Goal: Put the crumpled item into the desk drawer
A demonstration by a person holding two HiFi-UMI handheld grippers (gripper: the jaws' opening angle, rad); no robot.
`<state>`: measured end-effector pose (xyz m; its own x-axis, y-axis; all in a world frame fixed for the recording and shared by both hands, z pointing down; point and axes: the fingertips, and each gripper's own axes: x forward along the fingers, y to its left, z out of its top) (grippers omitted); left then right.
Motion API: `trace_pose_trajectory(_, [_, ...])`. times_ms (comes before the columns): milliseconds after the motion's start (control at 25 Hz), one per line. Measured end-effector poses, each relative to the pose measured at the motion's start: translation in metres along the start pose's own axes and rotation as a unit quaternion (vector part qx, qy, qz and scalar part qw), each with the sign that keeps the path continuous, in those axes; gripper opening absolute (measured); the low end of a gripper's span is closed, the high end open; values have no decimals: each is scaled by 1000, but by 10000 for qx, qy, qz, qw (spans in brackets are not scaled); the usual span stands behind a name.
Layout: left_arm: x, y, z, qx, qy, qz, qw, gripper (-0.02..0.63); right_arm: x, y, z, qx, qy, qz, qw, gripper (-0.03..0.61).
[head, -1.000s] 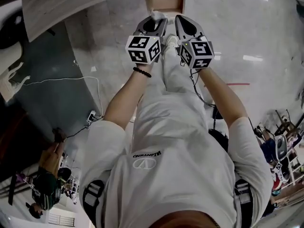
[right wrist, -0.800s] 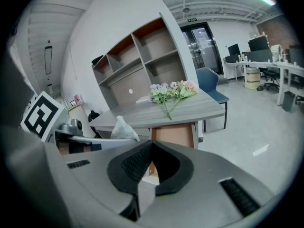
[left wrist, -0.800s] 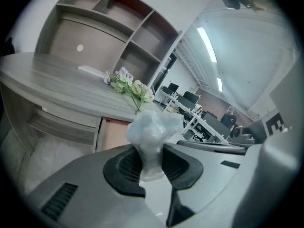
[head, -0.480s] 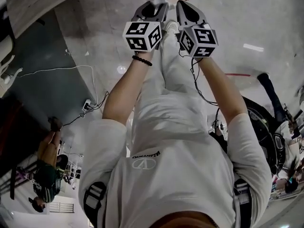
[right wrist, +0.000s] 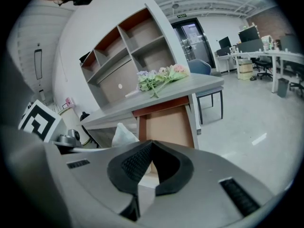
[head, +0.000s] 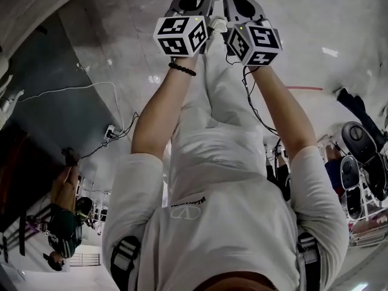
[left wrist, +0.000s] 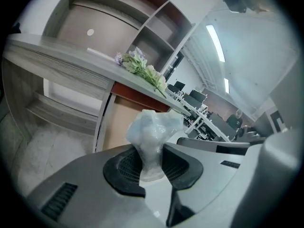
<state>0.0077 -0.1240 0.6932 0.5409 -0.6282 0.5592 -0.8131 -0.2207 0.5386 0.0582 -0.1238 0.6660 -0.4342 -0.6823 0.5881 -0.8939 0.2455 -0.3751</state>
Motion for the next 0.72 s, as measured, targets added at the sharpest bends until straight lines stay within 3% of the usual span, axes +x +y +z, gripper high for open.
trace_pose_trajectory(320, [22, 16, -22, 77, 181, 157, 9997, 86, 19, -25, -19, 9, 180, -54, 9998, -2])
trace_pose_trajectory(720, [37, 31, -37, 101, 263, 332, 9991, 86, 37, -21, -39, -80, 235, 35, 9997, -2])
